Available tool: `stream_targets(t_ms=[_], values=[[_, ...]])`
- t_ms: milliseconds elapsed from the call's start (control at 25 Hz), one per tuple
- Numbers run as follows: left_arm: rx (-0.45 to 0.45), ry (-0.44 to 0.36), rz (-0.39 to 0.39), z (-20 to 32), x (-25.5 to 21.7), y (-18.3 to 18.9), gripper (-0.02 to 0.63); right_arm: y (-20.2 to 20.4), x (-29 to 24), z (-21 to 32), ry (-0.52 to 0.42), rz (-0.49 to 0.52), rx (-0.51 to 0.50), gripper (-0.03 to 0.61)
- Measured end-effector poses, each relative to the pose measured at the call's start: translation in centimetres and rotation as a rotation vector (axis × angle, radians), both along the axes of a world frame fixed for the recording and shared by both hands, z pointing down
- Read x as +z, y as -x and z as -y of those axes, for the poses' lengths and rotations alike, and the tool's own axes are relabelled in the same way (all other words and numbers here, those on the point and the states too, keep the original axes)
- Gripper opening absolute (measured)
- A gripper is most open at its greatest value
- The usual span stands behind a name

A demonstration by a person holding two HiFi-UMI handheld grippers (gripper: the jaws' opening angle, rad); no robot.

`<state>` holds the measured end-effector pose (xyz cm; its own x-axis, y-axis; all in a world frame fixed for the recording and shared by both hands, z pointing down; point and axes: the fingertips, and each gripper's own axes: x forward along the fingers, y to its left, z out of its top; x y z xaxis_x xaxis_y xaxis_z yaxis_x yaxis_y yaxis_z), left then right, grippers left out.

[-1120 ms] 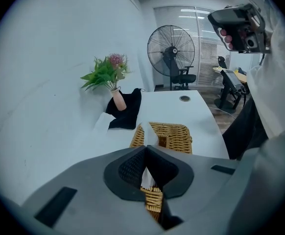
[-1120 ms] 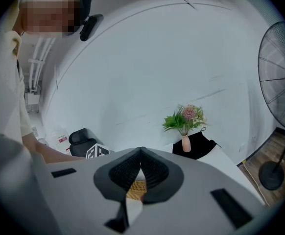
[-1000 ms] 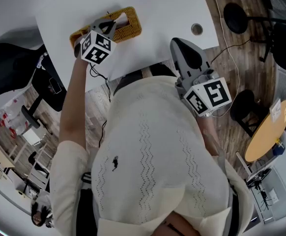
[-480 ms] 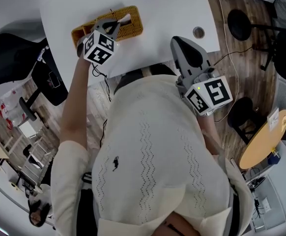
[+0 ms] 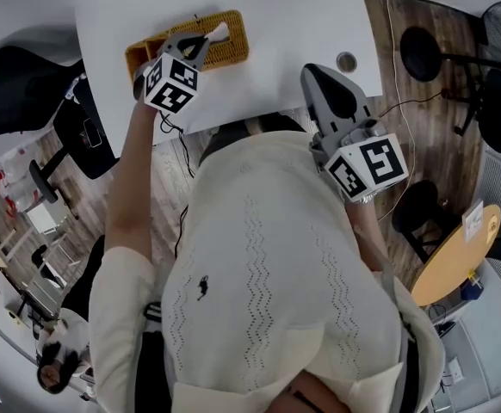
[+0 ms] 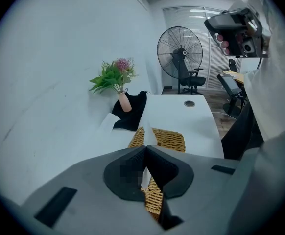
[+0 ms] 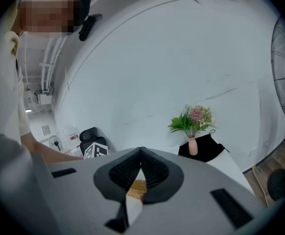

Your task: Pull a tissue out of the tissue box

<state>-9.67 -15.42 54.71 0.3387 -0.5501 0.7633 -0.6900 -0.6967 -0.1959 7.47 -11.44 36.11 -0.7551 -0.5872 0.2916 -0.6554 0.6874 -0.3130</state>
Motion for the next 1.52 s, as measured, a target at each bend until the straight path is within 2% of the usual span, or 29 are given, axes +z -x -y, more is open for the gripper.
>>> stream_targets(t_ms=[800,1520], values=[[-0.068,-0.053,0.006,-0.6,-1.9,0.3,0.012,0.1,-0.3,-0.2,-0.008,0.018,-0.072,0.002],[-0.1,-0.136,-0.009,-0.6,-5.1,0.6,0.012,1.3,-0.5,-0.7,-0.019,0.015,-0.13,0.002]])
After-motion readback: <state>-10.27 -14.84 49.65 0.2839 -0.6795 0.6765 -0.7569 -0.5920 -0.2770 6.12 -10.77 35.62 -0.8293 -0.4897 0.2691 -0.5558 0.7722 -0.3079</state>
